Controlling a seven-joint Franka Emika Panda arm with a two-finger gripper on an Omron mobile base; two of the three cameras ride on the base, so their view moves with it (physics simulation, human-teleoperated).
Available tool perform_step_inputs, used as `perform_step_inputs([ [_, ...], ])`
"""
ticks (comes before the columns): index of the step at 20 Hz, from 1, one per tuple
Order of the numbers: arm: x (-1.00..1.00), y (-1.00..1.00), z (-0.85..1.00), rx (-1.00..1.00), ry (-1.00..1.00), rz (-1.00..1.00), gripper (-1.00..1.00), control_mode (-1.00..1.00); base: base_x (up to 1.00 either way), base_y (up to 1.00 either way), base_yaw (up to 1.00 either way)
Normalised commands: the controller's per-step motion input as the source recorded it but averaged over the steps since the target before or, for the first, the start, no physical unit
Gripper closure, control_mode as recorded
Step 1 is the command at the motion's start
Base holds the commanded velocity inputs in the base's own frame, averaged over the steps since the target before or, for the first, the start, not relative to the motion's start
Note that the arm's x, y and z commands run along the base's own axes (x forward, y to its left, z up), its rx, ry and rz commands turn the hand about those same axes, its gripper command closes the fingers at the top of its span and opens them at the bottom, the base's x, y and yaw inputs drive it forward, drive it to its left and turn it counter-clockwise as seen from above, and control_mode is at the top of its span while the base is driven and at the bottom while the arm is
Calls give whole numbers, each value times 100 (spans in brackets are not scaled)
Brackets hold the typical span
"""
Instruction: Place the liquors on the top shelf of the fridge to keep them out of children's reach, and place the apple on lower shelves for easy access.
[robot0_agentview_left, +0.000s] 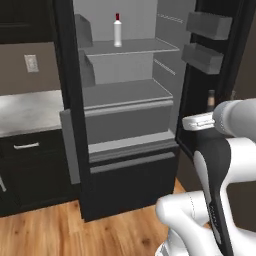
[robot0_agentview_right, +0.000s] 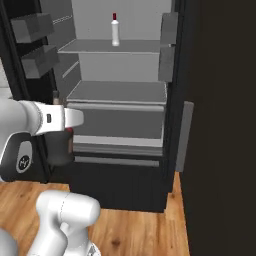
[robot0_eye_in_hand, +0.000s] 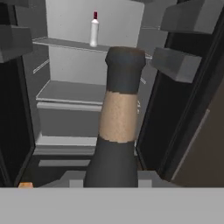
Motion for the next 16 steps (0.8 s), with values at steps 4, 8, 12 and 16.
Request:
perform_step_inputs([
  [4,0,0,0,0,0,0,100,100,48,-48,34],
  [8,0,0,0,0,0,0,100,100,68,-8,5],
  [12,0,0,0,0,0,0,100,100,81,0,0],
  [16,0,0,0,0,0,0,100,100,89,0,0],
])
